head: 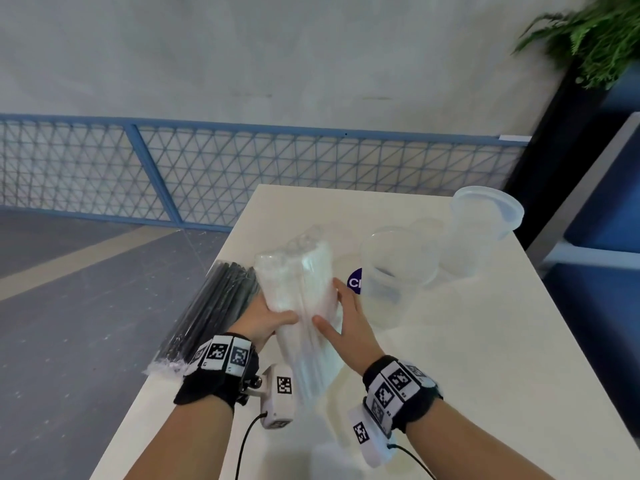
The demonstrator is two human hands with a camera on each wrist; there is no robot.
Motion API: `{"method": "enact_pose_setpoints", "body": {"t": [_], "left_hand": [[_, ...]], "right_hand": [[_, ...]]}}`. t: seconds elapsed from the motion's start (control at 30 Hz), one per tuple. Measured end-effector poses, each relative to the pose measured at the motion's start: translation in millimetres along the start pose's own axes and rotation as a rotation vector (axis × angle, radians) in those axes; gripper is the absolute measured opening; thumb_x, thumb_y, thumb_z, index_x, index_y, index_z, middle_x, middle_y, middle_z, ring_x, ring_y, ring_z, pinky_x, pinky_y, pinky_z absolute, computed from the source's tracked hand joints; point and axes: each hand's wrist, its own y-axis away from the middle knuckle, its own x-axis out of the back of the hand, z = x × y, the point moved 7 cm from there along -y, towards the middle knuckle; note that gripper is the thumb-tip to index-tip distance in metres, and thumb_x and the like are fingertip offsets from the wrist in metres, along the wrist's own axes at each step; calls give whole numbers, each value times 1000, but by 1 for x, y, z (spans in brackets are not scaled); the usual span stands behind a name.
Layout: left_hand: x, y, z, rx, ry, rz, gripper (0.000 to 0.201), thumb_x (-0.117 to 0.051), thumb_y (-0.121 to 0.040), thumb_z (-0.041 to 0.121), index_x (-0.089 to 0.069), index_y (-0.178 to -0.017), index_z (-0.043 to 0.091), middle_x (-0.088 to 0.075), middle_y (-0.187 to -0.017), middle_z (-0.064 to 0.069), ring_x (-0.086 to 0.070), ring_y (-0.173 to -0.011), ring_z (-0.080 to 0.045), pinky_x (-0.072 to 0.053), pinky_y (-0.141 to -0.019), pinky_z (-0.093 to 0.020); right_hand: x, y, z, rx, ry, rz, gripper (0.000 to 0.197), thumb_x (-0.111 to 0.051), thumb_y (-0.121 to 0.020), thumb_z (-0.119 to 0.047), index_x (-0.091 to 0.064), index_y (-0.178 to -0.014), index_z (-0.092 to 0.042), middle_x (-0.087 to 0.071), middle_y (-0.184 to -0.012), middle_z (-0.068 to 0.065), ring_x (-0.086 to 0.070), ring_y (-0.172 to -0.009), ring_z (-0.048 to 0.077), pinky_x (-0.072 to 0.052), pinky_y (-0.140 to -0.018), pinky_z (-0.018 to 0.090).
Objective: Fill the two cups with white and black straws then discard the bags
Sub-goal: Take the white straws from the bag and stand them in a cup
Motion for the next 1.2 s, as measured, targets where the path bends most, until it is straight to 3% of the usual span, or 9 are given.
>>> {"method": "enact_pose_setpoints", "body": {"t": [0.2,0.37,0.47,0.57,0.67,0.8,0.93,1.0,1.2], "left_hand": [[0,9,2,-86,12,-52,94,-93,-35,27,-57,-121,13,-69,-112,-6,-64,-107,-19,-50,-92,-38],[-7,12,17,-190,-88,64,46,-85,-59,6,-66,-94,29,-72,-101,1,-66,-100,-16,-49,-96,-42],[-18,10,24,-198,-173,21,43,-87,-58,9,-64,-86,32,-71,-98,3,-66,-99,-16,-48,-96,-40],[-30,7,25,-197,-210,-20,44,-82,-64,6,-53,-82,33,-62,-87,12,-61,-96,-14,-44,-86,-26],[-43,9,29,-205,-234,-48,42,-80,-67,6,-50,-79,31,-57,-81,16,-60,-87,-8,-41,-77,-22],[-48,2,22,-179,-279,-38,39,-83,-63,9,-56,-84,28,-63,-84,10,-64,-92,-13,-45,-78,-24],[-48,-4,16,-185,-288,-6,37,-82,-65,7,-56,-81,27,-64,-84,7,-64,-88,-17,-46,-69,-19],[-48,-8,14,-177,-308,-7,37,-83,-64,8,-59,-86,24,-67,-90,2,-63,-92,-19,-48,-76,-24],[-45,-13,9,-141,-296,-20,38,-84,-63,8,-64,-94,19,-70,-94,-1,-65,-93,-15,-51,-86,-32]], "right_hand": [[10,0,-10,-20,-102,-19,66,-68,-81,-31,-29,-134,-32,-44,-131,-18,-42,-120,-3,-34,-104,20],[38,1,-17,-22,-169,199,64,-67,-83,-27,-36,-138,-19,-45,-128,-12,-47,-115,4,-44,-97,26],[66,2,-28,-3,-289,403,37,-64,-85,-20,-50,-119,-19,-51,-107,-16,-52,-97,-3,-45,-76,5],[88,5,-27,-26,-365,503,19,-65,-85,-19,-55,-101,-17,-59,-93,-5,-57,-83,5,-47,-75,9],[89,3,-16,-142,-432,408,9,-63,-86,-16,-57,-91,-14,-62,-84,1,-61,-78,18,-55,-78,33],[90,3,-14,-183,-502,269,9,-62,-86,-9,-62,-91,-1,-64,-80,13,-62,-72,19,-53,-69,25],[94,8,-26,-159,-623,214,4,-58,-87,-3,-62,-86,-3,-60,-71,9,-59,-64,14,-54,-65,19],[99,9,-32,-151,-698,223,8,-56,-88,-2,-61,-84,-6,-58,-69,5,-58,-60,10,-54,-64,18],[104,10,-36,-152,-660,135,22,-65,-83,-15,-57,-103,-9,-66,-92,7,-66,-80,16,-56,-72,25]]}}
